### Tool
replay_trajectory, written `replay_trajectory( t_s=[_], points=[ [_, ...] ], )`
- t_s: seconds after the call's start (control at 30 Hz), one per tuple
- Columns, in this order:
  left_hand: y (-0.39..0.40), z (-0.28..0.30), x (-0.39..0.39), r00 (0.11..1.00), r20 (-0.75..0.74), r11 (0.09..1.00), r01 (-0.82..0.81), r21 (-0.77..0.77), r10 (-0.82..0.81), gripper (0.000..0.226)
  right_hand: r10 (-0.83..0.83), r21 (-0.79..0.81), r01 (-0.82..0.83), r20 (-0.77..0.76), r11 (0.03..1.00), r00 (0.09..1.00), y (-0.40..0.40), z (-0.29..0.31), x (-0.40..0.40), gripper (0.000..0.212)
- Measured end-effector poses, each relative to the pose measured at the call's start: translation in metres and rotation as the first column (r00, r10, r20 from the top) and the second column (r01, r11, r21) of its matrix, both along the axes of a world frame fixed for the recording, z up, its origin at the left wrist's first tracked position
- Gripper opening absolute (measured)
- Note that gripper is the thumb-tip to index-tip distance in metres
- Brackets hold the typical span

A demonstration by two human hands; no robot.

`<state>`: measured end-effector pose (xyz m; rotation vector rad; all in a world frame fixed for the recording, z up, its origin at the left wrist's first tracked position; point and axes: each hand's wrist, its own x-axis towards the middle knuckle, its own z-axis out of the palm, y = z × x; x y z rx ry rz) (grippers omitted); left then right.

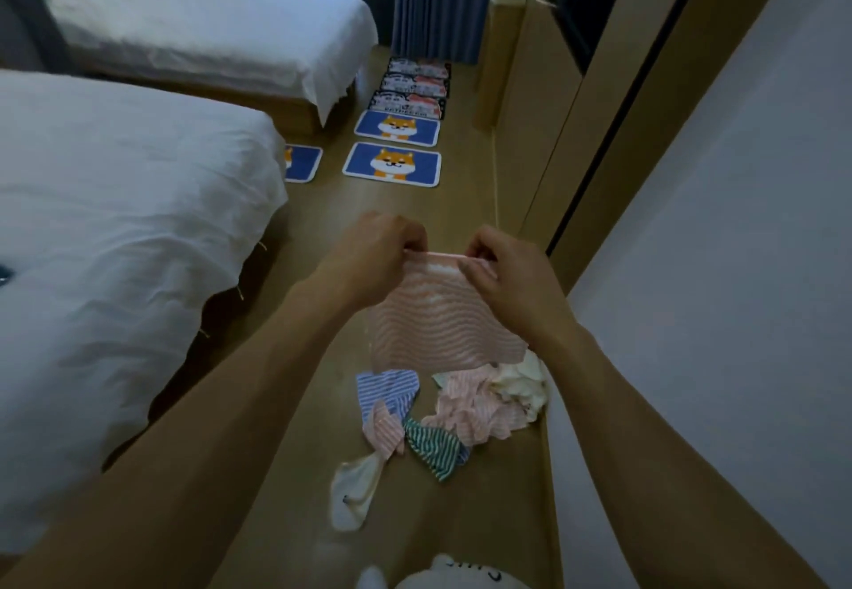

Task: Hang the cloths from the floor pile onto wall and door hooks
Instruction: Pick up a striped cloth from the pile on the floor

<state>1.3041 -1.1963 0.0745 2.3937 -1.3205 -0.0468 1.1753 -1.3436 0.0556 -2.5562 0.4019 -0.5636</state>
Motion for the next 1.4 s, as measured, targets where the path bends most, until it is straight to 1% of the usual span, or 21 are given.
replay_trajectory(
  t_s=[0.2, 0.3, 0.43, 0.5, 0.6, 0.73, 0.83, 0.93, 1.0, 1.1, 1.23, 1.4],
  points=[
    [0.036, 0.018, 0.001, 0.985, -0.026, 0.982, -0.173, -0.076, 0.171, 0.024, 0.104, -0.017, -0.103, 0.048, 0.994, 0.993, 0.025, 0.017, 0.028, 0.012],
    [0.055, 0.023, -0.001, 0.971, -0.029, 0.968, -0.241, -0.075, 0.239, 0.019, 0.182, 0.003, -0.183, 0.056, 0.983, 0.982, 0.038, 0.022, 0.044, 0.012],
    [0.079, 0.032, -0.011, 0.937, -0.022, 0.932, -0.348, -0.106, 0.347, 0.011, 0.296, -0.03, -0.296, -0.016, 0.955, 0.955, 0.053, 0.028, 0.06, 0.015],
    [0.088, 0.035, -0.019, 0.909, 0.004, 0.903, -0.412, -0.122, 0.416, 0.012, 0.353, -0.006, -0.353, -0.007, 0.935, 0.936, 0.059, 0.031, 0.065, 0.013],
    [0.103, 0.036, -0.034, 0.84, 0.053, 0.835, -0.527, -0.159, 0.54, 0.015, 0.449, 0.02, -0.451, 0.056, 0.892, 0.892, 0.069, 0.035, 0.069, 0.011],
    [0.126, 0.033, -0.063, 0.752, 0.078, 0.748, -0.629, -0.21, 0.654, 0.013, 0.58, 0.061, -0.582, 0.055, 0.811, 0.813, 0.089, 0.037, 0.067, 0.012],
    [0.149, 0.029, -0.092, 0.673, 0.088, 0.67, -0.698, -0.254, 0.735, 0.011, 0.689, 0.095, -0.694, 0.083, 0.714, 0.72, 0.109, 0.038, 0.061, 0.01],
    [0.173, 0.027, -0.122, 0.59, 0.066, 0.584, -0.764, -0.274, 0.804, 0.014, 0.784, 0.126, -0.79, 0.107, 0.6, 0.612, 0.134, 0.037, 0.051, 0.013],
    [0.189, 0.029, -0.144, 0.537, 0.054, 0.529, -0.8, -0.283, 0.842, 0.015, 0.825, 0.156, -0.831, 0.12, 0.533, 0.552, 0.154, 0.037, 0.042, 0.017],
    [0.214, 0.034, -0.177, 0.466, 0.049, 0.46, -0.842, -0.282, 0.883, 0.017, 0.872, 0.148, -0.881, 0.144, 0.449, 0.469, 0.186, 0.039, 0.025, 0.011],
    [0.244, 0.043, -0.216, 0.369, 0.072, 0.374, -0.881, -0.291, 0.926, 0.016, 0.897, 0.11, -0.912, 0.165, 0.396, 0.41, 0.227, 0.045, 0.004, 0.011],
    [0.289, 0.051, -0.256, 0.24, 0.123, 0.265, -0.924, -0.275, 0.963, 0.019, 0.92, 0.055, -0.927, 0.114, 0.372, 0.376, 0.284, 0.051, -0.021, 0.014]
  ],
)
